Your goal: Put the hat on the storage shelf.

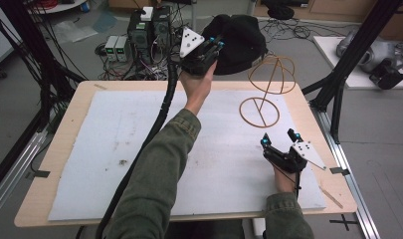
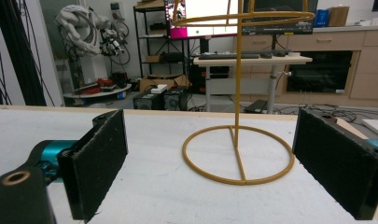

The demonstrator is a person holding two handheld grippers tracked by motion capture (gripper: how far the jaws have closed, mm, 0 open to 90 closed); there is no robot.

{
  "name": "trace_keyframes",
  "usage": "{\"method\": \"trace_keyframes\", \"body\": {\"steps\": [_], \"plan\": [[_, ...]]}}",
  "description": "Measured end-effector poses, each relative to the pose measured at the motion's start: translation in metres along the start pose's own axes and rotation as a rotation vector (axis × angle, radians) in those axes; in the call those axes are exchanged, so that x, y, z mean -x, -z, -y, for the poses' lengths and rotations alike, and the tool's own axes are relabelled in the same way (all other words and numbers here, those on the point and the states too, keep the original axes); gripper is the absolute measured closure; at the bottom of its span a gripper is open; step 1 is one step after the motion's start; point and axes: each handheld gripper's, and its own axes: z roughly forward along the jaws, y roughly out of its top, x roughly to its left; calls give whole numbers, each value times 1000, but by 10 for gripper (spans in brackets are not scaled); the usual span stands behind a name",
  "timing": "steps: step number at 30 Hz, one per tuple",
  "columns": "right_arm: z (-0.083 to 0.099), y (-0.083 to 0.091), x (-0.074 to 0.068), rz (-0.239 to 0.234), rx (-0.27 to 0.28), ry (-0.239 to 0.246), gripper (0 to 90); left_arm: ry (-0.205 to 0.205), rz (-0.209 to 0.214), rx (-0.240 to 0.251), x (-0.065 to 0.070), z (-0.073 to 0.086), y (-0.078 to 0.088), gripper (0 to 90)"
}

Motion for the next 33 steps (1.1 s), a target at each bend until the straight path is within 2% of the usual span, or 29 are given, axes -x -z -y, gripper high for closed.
{"method": "trace_keyframes", "body": {"steps": [6, 17, 23, 28, 31, 33], "plan": [[0, 1, 1, -2, 2, -11, 95, -8, 39, 8, 15, 2, -21, 880], [0, 1, 3, -9, -1, -10, 95, -24, 97, 19, 36, -7, -47, 880], [-1, 1, 2, -6, 4, -6, 95, -27, 132, -4, 46, -5, -65, 880], [-1, 2, 2, 3, 15, -6, 95, 16, 137, -7, 52, 4, -82, 881], [-2, 5, 3, 6, 19, -11, 95, 10, 127, -17, 53, 10, -90, 881], [-2, 5, 3, 7, 16, -14, 95, 22, 123, -32, 51, 13, -94, 881]]}}
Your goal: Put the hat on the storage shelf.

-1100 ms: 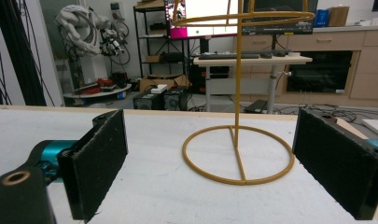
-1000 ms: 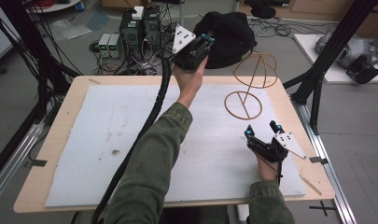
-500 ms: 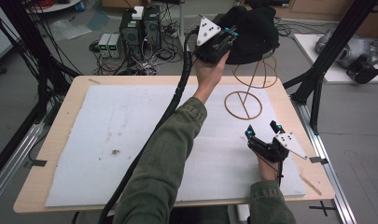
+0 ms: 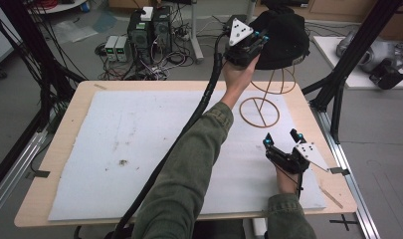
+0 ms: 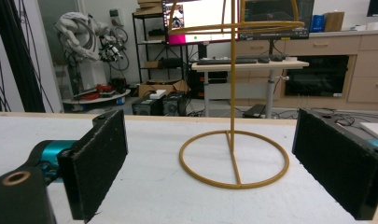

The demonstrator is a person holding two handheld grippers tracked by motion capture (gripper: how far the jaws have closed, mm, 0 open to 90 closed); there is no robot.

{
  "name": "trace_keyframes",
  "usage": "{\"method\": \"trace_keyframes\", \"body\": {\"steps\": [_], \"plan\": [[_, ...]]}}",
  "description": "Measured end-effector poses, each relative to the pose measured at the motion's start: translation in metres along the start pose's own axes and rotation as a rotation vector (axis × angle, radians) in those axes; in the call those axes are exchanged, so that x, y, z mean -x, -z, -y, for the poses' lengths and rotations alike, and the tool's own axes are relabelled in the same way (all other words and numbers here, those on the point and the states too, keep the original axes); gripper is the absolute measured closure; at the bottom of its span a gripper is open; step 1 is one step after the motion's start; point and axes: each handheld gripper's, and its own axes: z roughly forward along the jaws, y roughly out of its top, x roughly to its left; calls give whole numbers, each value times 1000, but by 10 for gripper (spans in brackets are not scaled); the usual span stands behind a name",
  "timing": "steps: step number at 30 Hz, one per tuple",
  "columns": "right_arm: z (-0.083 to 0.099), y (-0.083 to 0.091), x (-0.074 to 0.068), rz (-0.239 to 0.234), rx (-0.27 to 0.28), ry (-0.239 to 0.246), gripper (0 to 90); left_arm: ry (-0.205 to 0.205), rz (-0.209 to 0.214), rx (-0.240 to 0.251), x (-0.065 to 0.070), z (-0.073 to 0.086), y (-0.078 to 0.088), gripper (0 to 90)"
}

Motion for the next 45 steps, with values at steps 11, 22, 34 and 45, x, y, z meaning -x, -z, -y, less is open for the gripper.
{"method": "trace_keyframes", "body": {"steps": [11, 22, 34, 45], "plan": [[0, -1, 0, -8, -4, 13, 95, 44, 47, -67, 0, 18, -10, 881], [1, -1, 0, -14, -20, 23, 95, 64, 99, -171, 0, 40, -20, 880], [1, -1, -1, -12, -18, 24, 95, 30, 105, -263, 8, 49, -24, 880], [1, -1, -1, -11, -15, 27, 95, -38, 93, -306, 15, 45, -24, 878]]}}
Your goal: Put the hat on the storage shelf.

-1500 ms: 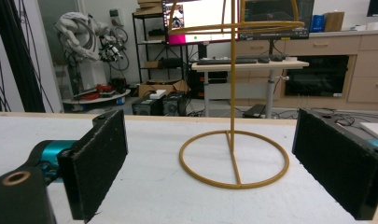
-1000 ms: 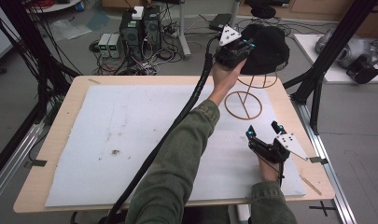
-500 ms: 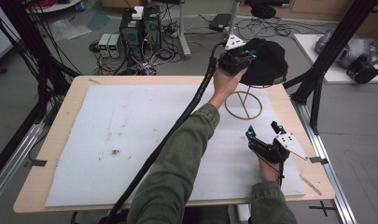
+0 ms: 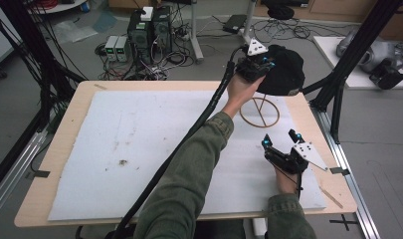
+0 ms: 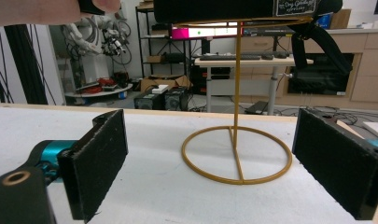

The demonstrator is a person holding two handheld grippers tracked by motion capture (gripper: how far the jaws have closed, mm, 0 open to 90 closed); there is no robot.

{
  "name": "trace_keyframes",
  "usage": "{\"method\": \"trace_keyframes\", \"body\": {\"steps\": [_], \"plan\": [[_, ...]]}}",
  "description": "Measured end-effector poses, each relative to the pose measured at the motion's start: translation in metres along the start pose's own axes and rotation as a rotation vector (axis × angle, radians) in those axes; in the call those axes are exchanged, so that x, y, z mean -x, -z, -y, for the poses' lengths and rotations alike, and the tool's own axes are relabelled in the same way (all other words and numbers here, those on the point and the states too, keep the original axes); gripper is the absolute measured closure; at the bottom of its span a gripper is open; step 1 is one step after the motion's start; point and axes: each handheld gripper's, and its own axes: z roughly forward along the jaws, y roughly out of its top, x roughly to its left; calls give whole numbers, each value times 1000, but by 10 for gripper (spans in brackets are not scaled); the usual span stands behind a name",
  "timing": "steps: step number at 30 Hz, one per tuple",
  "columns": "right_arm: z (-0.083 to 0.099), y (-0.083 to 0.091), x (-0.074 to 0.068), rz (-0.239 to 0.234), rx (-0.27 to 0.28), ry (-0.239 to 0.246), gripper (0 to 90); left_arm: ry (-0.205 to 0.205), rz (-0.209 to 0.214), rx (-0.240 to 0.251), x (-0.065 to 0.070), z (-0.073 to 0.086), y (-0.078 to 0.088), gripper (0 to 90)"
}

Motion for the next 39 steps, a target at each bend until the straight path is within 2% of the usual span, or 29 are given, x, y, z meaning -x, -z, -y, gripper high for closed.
{"method": "trace_keyframes", "body": {"steps": [4, 6, 7, 8, 9, 11, 14, 17, 21, 24, 27, 32, 36, 39], "plan": [[0, 0, 1, -4, -1, -11, 95, -33, -40, 13, 2, -1, -1, 845], [0, 0, 1, -13, -1, -14, 95, -45, -75, 25, 3, -2, -1, 728], [0, 0, 1, -14, -1, -12, 95, -38, -73, 36, 3, -3, 0, 654], [0, 0, 1, -14, -1, -12, 95, -35, -73, 42, 3, -4, 2, 654], [0, 0, 1, -14, -6, -20, 95, -34, -75, 47, 3, -5, 2, 553], [0, 0, 1, -13, -4, -20, 95, -38, -73, 57, 2, -8, 5, 522], [0, 0, 1, -10, 3, -17, 95, -34, -62, 80, 1, -11, 8, 370], [0, 1, 1, -14, 3, -21, 95, -23, -51, 87, 1, -13, 12, 295], [-1, 2, -1, -15, 2, -22, 95, -13, -45, 69, 0, -16, 18, 268], [-1, 2, 0, -11, 10, -9, 95, -12, -49, 74, -2, -19, 28, 266], [-1, 4, 0, -10, 5, -29, 95, -9, -49, 77, -3, -20, 40, 266], [-2, 5, -2, -11, 4, -40, 96, -34, -85, 70, -6, -16, 63, 261], [-2, 7, -3, -3, 12, -54, 95, -18, -96, 80, -13, -9, 83, 264], [-2, 7, -3, 1, 13, -51, 95, -19, -110, 69, -18, -4, 97, 264]]}}
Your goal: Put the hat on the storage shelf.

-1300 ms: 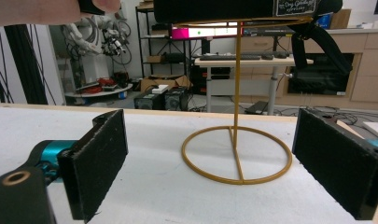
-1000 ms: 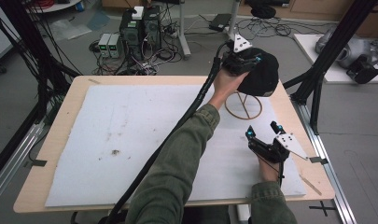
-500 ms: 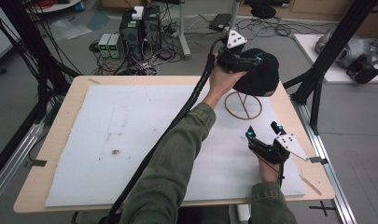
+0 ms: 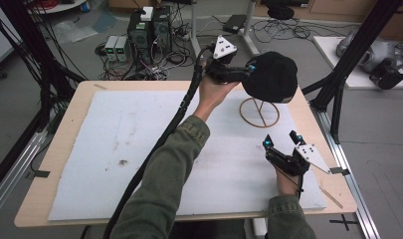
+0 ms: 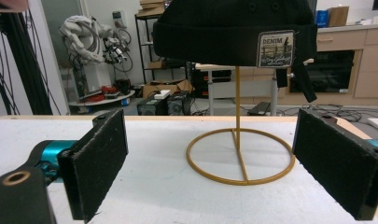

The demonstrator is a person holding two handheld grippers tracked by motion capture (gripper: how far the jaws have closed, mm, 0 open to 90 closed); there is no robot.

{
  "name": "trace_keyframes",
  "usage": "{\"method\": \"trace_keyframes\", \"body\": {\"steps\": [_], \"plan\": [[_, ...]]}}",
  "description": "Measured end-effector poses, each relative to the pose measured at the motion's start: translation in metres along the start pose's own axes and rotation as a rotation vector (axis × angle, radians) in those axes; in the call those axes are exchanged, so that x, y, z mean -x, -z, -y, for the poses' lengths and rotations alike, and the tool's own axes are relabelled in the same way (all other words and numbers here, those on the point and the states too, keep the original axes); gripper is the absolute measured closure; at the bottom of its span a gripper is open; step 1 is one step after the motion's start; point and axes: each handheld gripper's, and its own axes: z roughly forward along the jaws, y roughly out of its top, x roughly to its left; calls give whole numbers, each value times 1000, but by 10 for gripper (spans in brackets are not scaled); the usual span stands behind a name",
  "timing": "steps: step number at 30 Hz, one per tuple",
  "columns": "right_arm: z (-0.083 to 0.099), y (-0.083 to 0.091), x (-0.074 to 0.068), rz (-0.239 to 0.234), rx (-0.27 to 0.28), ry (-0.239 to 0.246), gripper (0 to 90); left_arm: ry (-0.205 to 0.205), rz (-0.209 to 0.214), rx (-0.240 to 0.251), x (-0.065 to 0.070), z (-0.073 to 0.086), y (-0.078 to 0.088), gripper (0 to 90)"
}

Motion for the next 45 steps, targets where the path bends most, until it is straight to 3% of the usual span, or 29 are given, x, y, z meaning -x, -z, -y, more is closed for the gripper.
{"method": "trace_keyframes", "body": {"steps": [9, 19, 28, 32, 45], "plan": [[1, -2, -5, -5, -11, 25, 95, 15, -38, -6, -21, 21, 46, 261], [2, -3, -8, -16, -12, 44, 95, -1, -84, -4, -33, 35, 94, 255], [2, -3, -10, -19, -19, 45, 95, 13, -141, 18, -45, 51, 140, 254], [3, -3, -11, -21, -26, 42, 95, 39, -161, 19, -52, 63, 156, 251], [3, -4, -13, -27, -27, 50, 95, 53, -239, -2, -60, 95, 197, 236]]}}
